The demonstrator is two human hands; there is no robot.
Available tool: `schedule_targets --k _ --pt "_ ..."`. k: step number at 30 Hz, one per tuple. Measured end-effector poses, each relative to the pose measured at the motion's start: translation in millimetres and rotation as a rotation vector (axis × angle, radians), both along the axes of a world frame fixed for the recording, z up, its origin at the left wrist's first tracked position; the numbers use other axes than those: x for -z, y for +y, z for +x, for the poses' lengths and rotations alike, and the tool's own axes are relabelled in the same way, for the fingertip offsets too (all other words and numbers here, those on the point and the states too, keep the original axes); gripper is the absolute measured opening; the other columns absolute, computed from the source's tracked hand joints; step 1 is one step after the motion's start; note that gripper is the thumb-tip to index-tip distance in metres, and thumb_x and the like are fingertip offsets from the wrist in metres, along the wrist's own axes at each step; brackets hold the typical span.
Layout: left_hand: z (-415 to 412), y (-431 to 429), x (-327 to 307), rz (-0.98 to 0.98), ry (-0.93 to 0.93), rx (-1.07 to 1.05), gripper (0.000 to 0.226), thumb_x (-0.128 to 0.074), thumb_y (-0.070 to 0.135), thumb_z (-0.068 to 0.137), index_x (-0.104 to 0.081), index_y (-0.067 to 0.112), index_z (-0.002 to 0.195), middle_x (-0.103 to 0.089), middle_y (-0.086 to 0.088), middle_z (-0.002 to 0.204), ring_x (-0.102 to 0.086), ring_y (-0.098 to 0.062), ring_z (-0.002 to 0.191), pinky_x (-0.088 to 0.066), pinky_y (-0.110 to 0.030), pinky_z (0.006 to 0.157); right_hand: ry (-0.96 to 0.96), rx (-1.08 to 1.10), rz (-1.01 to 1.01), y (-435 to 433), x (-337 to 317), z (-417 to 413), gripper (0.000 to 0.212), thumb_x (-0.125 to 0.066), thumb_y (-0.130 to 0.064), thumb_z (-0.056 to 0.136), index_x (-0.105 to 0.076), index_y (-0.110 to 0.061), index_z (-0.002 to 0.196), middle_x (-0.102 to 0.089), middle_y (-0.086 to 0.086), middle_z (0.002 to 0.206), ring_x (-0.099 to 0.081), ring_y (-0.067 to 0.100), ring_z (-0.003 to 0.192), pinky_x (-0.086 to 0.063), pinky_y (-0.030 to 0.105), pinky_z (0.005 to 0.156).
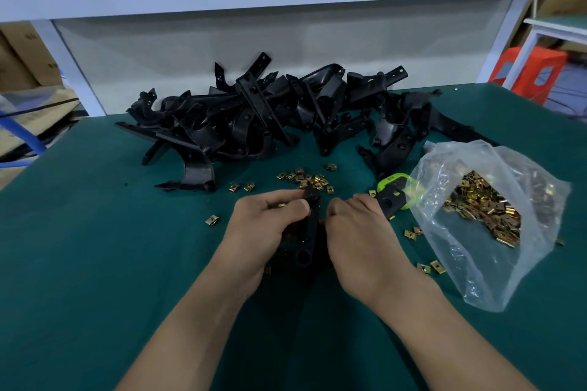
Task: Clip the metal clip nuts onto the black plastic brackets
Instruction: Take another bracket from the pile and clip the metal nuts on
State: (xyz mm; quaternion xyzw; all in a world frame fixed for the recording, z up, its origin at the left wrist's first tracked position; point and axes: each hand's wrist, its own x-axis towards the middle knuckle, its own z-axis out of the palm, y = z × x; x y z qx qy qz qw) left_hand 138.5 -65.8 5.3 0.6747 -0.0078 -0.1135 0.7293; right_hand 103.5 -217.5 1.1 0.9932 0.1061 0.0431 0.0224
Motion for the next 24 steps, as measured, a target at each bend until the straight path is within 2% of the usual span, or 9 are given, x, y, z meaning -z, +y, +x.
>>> schedule_targets --k 4,6,8,10,14,17,20,22,24 --pt "-7.0 -14.1 4.5 0.123 -0.109 -0.112 0.009 -0.079 0.027 0.086 -0.081 0.035 0.09 -0.08 0.007 0.086 -0.076 -0.011 0.083 -0.059 -0.029 0.076 0.002 0.052 0.038 -0.3 -2.6 1.2 0.012 -0.058 -0.027 0.08 -0.057 -0.03 0.092 -0.041 -0.006 0.094 -0.051 0.02 0.101 -0.021 0.031 0.108" --pt "-8.4 -12.4 4.7 0.212 -0.182 -0.105 0.011 -0.084 0.031 0.083 -0.081 0.034 0.093 -0.079 0.011 0.085 -0.075 -0.007 0.082 -0.059 -0.03 0.078 0.0 0.062 0.041 -2.0 -4.8 0.5 0.012 -0.056 -0.026 0.079 -0.054 -0.03 0.09 -0.044 -0.006 0.095 -0.051 0.021 0.102 -0.019 0.031 0.111" --pt "-10.2 -10.7 4.7 0.326 -0.245 -0.098 0.013 -0.084 0.037 0.08 -0.081 0.032 0.092 -0.077 0.012 0.08 -0.073 -0.004 0.077 -0.059 -0.027 0.072 0.012 0.073 0.016 -2.0 -5.5 -0.8 0.016 -0.055 -0.026 0.08 -0.058 -0.03 0.095 -0.05 -0.004 0.101 -0.051 0.022 0.107 -0.016 0.034 0.115" --pt "-15.1 -12.6 2.3 0.428 -0.313 -0.066 0.014 -0.079 0.041 0.079 -0.078 0.027 0.079 -0.073 0.007 0.067 -0.064 -0.002 0.061 -0.053 -0.026 0.057 0.024 0.074 -0.019 0.7 -6.1 -1.5 0.018 -0.054 -0.025 0.081 -0.06 -0.031 0.097 -0.055 -0.002 0.107 -0.05 0.023 0.11 -0.016 0.036 0.115" --pt "-19.1 -14.2 2.4 0.608 -0.442 -0.071 0.023 -0.069 0.038 0.083 -0.07 0.02 0.067 -0.063 0.004 0.055 -0.053 -0.01 0.049 -0.042 -0.029 0.048 0.023 0.058 -0.024 6.5 -4.8 -3.5 0.014 -0.051 -0.024 0.085 -0.04 -0.03 0.091 -0.051 -0.001 0.103 -0.051 0.024 0.108 -0.021 0.036 0.11" --pt "-18.4 -13.6 4.4 0.705 -0.504 -0.126 0.025 -0.062 0.042 0.084 -0.06 0.03 0.062 -0.057 0.011 0.054 -0.049 -0.013 0.051 -0.036 -0.03 0.05 -0.046 0.045 0.069 7.3 -1.6 -5.8 0.02 -0.053 -0.023 0.085 -0.057 -0.029 0.104 -0.053 -0.003 0.109 -0.051 0.022 0.117 -0.013 0.036 0.119" --pt "-14.2 -12.9 5.8 0.646 -0.485 -0.272 0.028 -0.057 0.041 0.089 -0.06 0.024 0.067 -0.06 0.011 0.059 -0.053 -0.012 0.054 -0.043 -0.035 0.054 -0.262 0.067 0.259 10.2 -4.6 -9.3 0.05 -0.068 -0.011 0.075 -0.064 -0.022 0.124 -0.05 0.003 0.143 -0.044 0.023 0.134 -0.011 0.038 0.124" --pt "-4.9 -7.2 5.5 0.534 -0.36 -0.424 0.029 -0.06 0.032 0.091 -0.061 0.017 0.067 -0.061 0.01 0.058 -0.053 -0.01 0.054 -0.041 -0.033 0.054 -0.475 0.096 0.543 16.8 -8.2 -13.5 0.055 -0.074 0.0 0.073 -0.066 -0.016 0.125 -0.043 0.007 0.155 -0.036 0.02 0.139 -0.017 0.036 0.123" --pt "2.3 -1.7 4.3 0.31 -0.168 -0.527 0.027 -0.063 0.029 0.089 -0.064 0.009 0.07 -0.059 0.009 0.056 -0.052 -0.011 0.055 -0.043 -0.032 0.057 -0.631 0.128 0.777 21.2 -7.7 -15.3 0.055 -0.075 -0.005 0.082 -0.06 -0.017 0.134 -0.035 0.001 0.159 -0.033 0.016 0.145 -0.025 0.027 0.121"
